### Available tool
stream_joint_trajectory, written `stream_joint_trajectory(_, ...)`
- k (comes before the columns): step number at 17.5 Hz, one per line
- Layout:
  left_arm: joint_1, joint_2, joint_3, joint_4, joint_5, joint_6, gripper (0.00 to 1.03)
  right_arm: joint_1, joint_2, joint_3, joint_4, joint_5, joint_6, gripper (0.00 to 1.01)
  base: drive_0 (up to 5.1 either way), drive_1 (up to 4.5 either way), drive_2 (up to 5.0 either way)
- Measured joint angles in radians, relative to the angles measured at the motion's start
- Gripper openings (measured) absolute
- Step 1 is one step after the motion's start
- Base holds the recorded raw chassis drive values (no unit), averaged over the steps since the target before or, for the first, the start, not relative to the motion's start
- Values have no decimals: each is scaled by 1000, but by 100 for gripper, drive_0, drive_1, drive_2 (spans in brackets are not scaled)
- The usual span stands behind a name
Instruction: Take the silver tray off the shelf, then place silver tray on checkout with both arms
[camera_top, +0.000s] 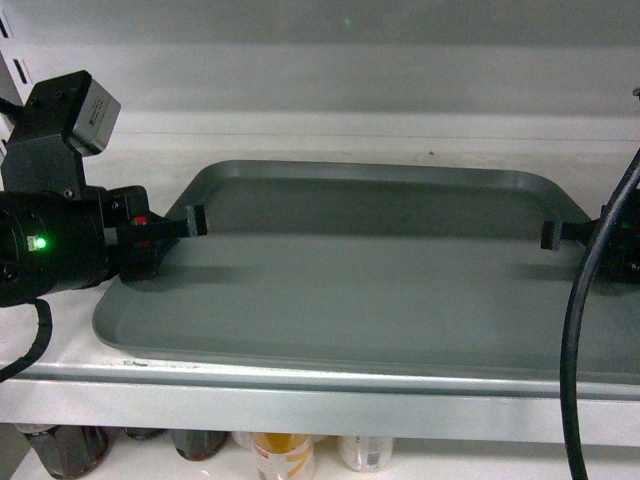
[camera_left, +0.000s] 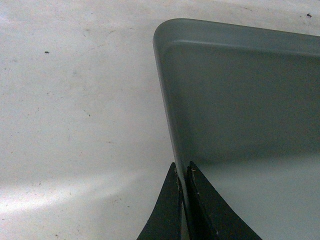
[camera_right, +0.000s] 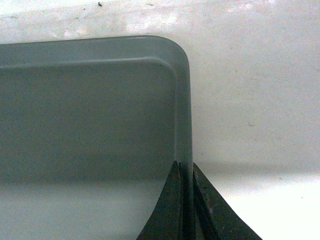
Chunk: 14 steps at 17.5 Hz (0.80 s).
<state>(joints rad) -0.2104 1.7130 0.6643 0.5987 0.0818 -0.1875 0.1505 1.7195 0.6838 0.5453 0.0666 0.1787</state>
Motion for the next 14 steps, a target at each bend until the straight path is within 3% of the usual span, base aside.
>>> stream_joint_trajectory(3,-2,0,-1,3,0,2,3,2,-6,3,-14,10,-2,3,0,0,0)
stream_joint_trajectory(8,-4,-3,-6,9,-5,16,3,21,-21,3,-13,49,-45,3,0,0,0)
stream_joint_trajectory(14,-9,-19,-17,11,-18,46,3,30,-21,-10,33,60,-76,3,0,0,0)
